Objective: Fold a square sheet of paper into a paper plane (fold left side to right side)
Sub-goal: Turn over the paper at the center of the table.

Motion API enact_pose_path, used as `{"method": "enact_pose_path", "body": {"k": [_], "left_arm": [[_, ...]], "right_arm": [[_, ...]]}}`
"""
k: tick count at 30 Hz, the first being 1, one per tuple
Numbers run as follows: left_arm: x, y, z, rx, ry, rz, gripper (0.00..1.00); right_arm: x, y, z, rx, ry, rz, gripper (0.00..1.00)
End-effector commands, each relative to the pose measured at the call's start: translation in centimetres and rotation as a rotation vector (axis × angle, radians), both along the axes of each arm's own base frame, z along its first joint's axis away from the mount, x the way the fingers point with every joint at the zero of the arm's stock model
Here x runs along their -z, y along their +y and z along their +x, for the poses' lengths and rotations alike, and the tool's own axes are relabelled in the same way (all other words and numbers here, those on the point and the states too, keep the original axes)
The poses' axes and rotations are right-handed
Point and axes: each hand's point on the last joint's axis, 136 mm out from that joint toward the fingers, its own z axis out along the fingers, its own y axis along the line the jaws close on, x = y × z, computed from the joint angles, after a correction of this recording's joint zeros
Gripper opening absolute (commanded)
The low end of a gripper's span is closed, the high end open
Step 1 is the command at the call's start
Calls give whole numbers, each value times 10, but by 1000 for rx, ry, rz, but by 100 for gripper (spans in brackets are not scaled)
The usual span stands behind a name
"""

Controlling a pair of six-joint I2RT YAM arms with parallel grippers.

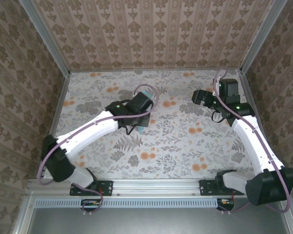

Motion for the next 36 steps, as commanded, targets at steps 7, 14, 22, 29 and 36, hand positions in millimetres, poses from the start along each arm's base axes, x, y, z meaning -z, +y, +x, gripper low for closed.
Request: {"method": "enact_pose_path", "body": {"k": [7, 14, 22, 29, 36], "left_arm": [[36, 47, 1, -365, 29, 547, 0], [88, -4, 7, -300, 152, 462, 0], [135, -33, 7, -249, 314, 367, 1], [154, -58, 7, -185, 410, 248, 11], [155, -75, 6, -77, 474, 164, 28]], "right_arm": [[16, -53, -33, 197, 64, -194, 100], [17, -55, -38, 197, 66, -207, 100], [22, -50, -38, 181, 70, -180, 100], [31, -41, -35, 148, 97, -142, 100], [41, -30, -31, 109, 130, -91, 100]]}}
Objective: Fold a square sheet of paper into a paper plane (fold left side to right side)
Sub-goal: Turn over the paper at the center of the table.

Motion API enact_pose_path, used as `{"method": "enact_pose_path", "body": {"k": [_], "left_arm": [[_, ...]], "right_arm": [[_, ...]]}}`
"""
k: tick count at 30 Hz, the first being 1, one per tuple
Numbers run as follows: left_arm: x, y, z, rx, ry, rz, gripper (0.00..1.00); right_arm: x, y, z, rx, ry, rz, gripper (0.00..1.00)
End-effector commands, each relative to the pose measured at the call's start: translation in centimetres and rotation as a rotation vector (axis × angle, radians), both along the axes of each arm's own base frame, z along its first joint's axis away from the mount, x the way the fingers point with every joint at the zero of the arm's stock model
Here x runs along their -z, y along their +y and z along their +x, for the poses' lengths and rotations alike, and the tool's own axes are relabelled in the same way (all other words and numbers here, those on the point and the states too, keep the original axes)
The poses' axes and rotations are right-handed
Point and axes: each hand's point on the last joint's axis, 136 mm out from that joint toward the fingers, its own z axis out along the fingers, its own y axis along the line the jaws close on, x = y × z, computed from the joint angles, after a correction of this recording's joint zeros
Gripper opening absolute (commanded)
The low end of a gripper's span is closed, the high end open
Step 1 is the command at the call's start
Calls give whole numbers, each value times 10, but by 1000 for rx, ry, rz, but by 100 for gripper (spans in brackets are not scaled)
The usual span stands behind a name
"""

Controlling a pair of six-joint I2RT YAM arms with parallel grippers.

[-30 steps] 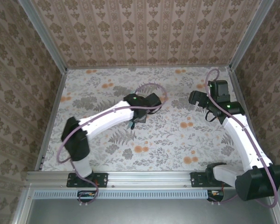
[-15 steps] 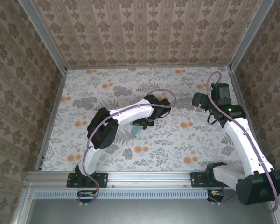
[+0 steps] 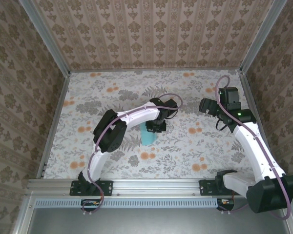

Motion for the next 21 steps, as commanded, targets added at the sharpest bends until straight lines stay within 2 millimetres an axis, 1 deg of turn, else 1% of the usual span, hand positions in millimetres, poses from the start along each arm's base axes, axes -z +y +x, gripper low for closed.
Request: {"method": "enact_pose_path", "body": {"k": [1, 4, 6, 7, 9, 10, 12, 14, 15, 16, 17, 19, 20, 21], "left_arm": [[2, -14, -3, 71, 68, -82, 29], [-9, -21, -3, 124, 57, -151, 36], [-23, -26, -1, 156, 28, -221, 42], [-29, -29, 0, 173, 15, -262, 47], [-46, -33, 3, 193, -18, -362, 53], [-55, -34, 4, 201, -35, -415, 55], [-70, -28, 8, 202, -64, -486, 57], [-81, -15, 13, 189, -90, -531, 58], [-83, -7, 16, 177, -99, -548, 58], [-85, 2, 20, 158, -109, -567, 57], [-85, 10, 21, 139, -111, -588, 57], [-82, 26, 27, 84, -111, -649, 55], [-81, 33, 30, 57, -110, -686, 54], [-78, 38, 31, 38, -107, -711, 53]], "right_arm": [[12, 9, -1, -30, 41, 51, 100], [16, 20, 0, -72, 58, 98, 100], [20, 28, 1, -97, 73, 133, 100], [23, 32, 2, -110, 81, 156, 100], [27, 42, 3, -145, 94, 199, 100], [28, 49, 4, -169, 98, 227, 100], [32, 62, 6, -215, 112, 281, 99], [36, 78, 9, -258, 131, 330, 93], [39, 86, 11, -278, 141, 350, 89], [42, 95, 12, -298, 158, 372, 83], [46, 102, 11, -311, 179, 387, 79], [48, 126, 21, -361, 177, 424, 67], [58, 138, 24, -377, 206, 436, 62], [61, 150, 26, -402, 213, 445, 59]]}}
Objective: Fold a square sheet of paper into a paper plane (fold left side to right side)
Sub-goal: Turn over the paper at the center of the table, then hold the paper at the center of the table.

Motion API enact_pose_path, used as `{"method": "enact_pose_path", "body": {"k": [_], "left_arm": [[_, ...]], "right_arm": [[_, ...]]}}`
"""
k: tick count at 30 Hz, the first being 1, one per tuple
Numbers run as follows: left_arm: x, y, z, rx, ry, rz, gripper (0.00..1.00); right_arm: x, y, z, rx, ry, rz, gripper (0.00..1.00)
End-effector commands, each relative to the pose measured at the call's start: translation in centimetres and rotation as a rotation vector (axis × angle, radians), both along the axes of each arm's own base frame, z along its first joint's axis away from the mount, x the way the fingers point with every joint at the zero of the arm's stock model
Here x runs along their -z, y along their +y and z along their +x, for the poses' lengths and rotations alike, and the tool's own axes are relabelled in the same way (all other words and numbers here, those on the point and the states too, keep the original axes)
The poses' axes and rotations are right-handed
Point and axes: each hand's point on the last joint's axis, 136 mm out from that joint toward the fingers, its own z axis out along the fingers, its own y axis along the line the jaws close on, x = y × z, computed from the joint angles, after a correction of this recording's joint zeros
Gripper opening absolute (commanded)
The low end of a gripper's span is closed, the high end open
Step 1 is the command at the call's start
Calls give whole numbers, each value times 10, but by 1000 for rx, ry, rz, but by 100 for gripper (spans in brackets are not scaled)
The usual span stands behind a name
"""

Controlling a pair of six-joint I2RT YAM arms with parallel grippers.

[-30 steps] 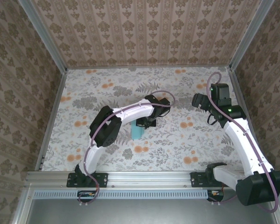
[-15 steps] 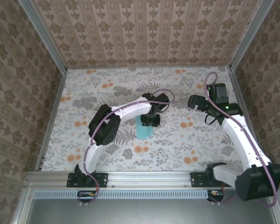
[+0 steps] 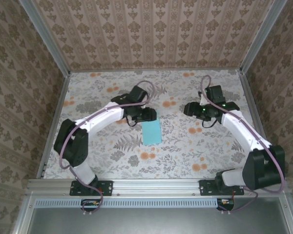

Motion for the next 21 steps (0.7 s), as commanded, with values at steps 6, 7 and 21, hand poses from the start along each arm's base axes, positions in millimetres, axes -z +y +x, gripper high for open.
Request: {"method": "enact_pose_path", "body": {"k": [6, 7, 21], "left_arm": [[25, 27, 2, -51, 89, -174, 53], [28, 29, 1, -56, 100, -174, 53], [59, 35, -9, -88, 183, -164, 56]], "right_arm": [[18, 100, 28, -177, 20, 108, 40], [21, 110, 32, -189, 19, 113, 39], [89, 161, 80, -250, 99, 64, 33]]}}
